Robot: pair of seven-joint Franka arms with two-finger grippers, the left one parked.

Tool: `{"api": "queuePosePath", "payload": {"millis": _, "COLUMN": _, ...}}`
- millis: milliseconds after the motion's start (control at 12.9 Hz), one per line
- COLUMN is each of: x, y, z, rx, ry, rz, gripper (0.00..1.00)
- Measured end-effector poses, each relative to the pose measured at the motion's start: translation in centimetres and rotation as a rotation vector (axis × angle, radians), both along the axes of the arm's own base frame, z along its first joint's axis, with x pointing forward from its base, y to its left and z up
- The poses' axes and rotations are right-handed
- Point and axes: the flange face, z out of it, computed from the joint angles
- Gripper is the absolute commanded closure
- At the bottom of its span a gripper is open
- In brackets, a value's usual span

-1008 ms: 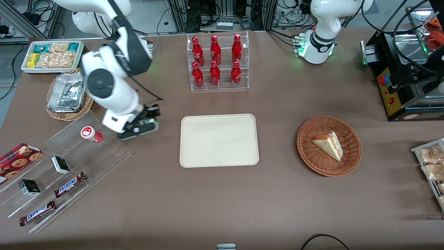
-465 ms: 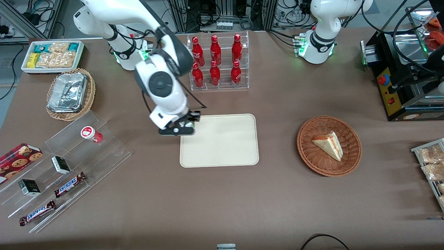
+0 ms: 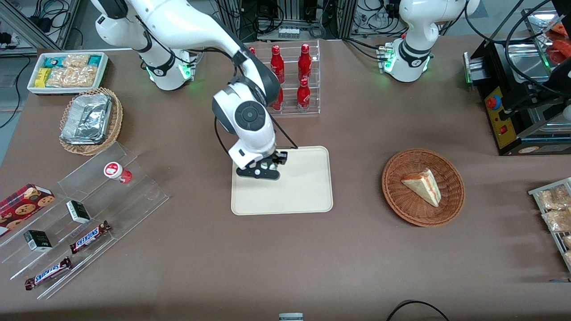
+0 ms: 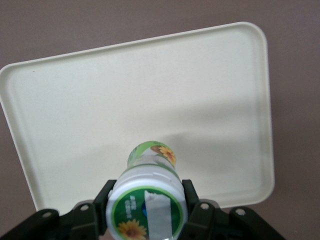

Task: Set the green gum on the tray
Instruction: 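Lower the bottle onto the tray and open the right gripper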

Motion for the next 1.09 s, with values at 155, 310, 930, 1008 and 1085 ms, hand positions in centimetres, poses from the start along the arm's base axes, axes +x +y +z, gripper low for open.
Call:
{"api": "queuePosePath", "payload": {"millis": 155, "x": 0.3, "y": 0.9, "z": -2.0, "rx": 0.015, "ry": -0.018, "rz": -0.012, "gripper": 1.00}}
{"api": "queuePosePath", "payload": {"millis": 310, "x": 0.3, "y": 1.6, "z": -3.8, "rx": 0.008, "ry": -0.017, "rz": -0.012, "gripper": 1.00}}
{"api": "queuePosePath", "payload": {"millis": 930, "x": 0.2, "y": 1.8, "z": -7.8, "rx": -0.022, "ry": 0.003, "rz": -0.010, "gripper": 0.82}}
{"api": "queuePosePath", "payload": {"millis": 1008, "x": 0.2, "y": 1.8, "z": -8.2, "rx": -0.024, "ry": 0.004, "rz": -0.011, "gripper": 0.61}}
{"api": "queuePosePath", "payload": {"millis": 1085, "x": 0.3, "y": 1.8, "z": -8.5, "rx": -0.023, "ry": -0.001, "rz": -0.011, "gripper": 0.25}}
